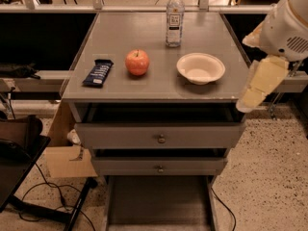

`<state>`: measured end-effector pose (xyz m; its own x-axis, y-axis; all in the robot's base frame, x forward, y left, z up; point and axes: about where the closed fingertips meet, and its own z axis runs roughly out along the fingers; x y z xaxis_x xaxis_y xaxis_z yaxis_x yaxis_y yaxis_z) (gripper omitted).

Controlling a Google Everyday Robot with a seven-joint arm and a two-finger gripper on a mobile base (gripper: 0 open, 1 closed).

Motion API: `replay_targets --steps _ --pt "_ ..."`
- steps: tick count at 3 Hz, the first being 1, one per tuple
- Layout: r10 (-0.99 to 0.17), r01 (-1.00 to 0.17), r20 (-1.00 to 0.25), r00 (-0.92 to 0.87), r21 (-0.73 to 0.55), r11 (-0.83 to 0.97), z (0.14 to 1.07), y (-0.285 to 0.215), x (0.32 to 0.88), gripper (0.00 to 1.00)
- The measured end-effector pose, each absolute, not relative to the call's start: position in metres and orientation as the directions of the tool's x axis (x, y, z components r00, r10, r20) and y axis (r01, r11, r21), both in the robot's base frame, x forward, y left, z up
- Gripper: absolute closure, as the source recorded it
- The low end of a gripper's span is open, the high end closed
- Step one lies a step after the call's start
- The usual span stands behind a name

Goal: Place apple into bottom drawer

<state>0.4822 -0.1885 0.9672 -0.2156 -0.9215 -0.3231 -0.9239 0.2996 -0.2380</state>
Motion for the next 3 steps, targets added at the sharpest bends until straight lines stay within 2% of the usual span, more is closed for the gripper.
replay_targets --steps 3 --pt "-0.793 -0.930 -0.598 -0.117 -0.215 0.299 0.939 -0.055 0.601 0.00"
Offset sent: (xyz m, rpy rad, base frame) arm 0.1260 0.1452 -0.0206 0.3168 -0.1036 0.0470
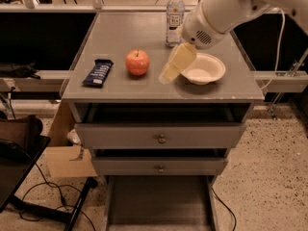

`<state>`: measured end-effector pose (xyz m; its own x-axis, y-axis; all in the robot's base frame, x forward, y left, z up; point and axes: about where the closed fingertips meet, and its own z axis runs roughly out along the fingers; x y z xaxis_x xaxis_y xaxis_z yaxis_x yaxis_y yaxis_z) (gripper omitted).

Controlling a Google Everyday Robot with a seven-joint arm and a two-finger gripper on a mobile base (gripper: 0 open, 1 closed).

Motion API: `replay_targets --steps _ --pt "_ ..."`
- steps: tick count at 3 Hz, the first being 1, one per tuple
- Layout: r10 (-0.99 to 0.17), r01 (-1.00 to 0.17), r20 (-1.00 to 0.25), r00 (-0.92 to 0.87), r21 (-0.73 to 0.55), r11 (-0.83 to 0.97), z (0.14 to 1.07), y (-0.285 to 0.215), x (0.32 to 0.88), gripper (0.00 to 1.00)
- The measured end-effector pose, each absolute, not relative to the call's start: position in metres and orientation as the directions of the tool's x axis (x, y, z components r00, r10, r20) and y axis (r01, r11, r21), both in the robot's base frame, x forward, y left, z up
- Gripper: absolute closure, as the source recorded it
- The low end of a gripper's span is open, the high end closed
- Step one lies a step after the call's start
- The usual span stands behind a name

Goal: Place apple into bottom drawer

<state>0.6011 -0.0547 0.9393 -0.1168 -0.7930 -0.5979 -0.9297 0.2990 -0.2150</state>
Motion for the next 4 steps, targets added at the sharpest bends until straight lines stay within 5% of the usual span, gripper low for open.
replay_targets --steps 2,4 --pt "-0.712 -0.947 -0.699 -0.067 -0.181 0.266 0.900 0.008 0.690 0.00" --pt "-0.673 -0.957 -0.736 -0.076 -0.134 0.255 0.867 0.055 0.712 0.00"
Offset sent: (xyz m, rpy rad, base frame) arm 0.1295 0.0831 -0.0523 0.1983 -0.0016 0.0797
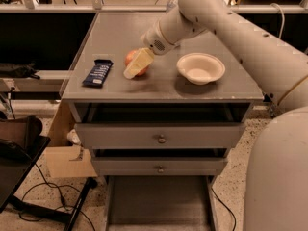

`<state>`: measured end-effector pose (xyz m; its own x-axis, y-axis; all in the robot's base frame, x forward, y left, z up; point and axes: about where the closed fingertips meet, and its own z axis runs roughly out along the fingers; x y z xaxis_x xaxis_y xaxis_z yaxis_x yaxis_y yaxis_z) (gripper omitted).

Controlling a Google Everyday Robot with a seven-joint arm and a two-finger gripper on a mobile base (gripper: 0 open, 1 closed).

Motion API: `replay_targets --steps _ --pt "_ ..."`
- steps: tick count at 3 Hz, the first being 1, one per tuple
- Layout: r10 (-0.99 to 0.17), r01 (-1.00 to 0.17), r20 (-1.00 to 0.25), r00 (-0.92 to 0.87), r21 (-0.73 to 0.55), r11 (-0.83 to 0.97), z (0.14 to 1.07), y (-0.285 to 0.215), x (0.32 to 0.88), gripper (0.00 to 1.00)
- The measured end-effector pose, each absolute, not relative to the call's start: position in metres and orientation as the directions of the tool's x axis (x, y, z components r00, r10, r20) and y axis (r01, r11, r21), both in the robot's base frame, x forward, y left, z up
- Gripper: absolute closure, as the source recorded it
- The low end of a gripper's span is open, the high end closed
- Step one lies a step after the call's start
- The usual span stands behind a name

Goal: Place apple into bottom drawer

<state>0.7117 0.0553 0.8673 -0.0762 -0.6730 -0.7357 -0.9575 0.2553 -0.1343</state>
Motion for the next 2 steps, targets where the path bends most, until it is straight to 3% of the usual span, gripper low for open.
replay_targets --steps 2 --pt "-0.675 -0.955 -0.734 -0.075 -0.141 0.260 0.8437 0.0662 0.7167 0.42"
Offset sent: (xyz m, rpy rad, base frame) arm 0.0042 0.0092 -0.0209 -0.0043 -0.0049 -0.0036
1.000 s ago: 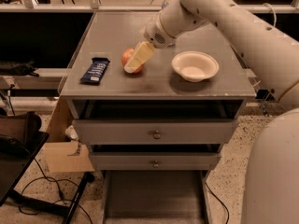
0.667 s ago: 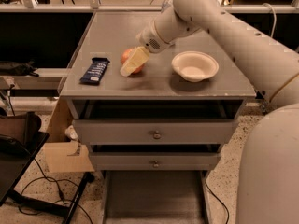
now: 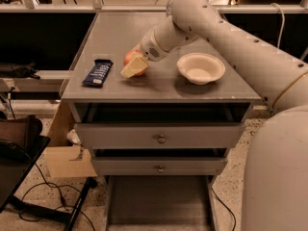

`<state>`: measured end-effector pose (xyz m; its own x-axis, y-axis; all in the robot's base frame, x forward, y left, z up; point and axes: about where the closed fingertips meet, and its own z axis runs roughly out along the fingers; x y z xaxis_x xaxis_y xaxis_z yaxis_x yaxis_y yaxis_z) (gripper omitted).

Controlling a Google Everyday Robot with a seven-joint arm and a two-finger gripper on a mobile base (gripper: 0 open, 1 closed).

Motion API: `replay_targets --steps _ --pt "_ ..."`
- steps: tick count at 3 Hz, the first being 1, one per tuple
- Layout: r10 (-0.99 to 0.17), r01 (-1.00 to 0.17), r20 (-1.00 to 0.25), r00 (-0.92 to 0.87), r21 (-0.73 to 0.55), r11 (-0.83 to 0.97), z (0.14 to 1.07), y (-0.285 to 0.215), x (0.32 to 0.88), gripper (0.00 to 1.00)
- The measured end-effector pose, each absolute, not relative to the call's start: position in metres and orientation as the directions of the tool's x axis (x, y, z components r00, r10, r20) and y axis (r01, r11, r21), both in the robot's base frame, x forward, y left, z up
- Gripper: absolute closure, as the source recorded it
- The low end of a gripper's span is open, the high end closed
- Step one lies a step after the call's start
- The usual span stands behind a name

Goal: Place apple into bottom drawer

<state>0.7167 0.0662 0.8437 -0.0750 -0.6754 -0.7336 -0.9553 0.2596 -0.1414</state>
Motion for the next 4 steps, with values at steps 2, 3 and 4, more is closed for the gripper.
replay_targets --steps 2,3,4 --pt "-0.675 -0.955 -0.734 -0.075 -0.141 0.259 0.844 0.066 0.717 0.88" --pt "-0.686 -0.956 -0.724 -0.074 -0.146 0.256 0.847 0.066 0.715 1.00" --pt "-0.718 -0.946 -0.694 -0.052 -0.197 0.259 0.875 0.057 0.692 1.00"
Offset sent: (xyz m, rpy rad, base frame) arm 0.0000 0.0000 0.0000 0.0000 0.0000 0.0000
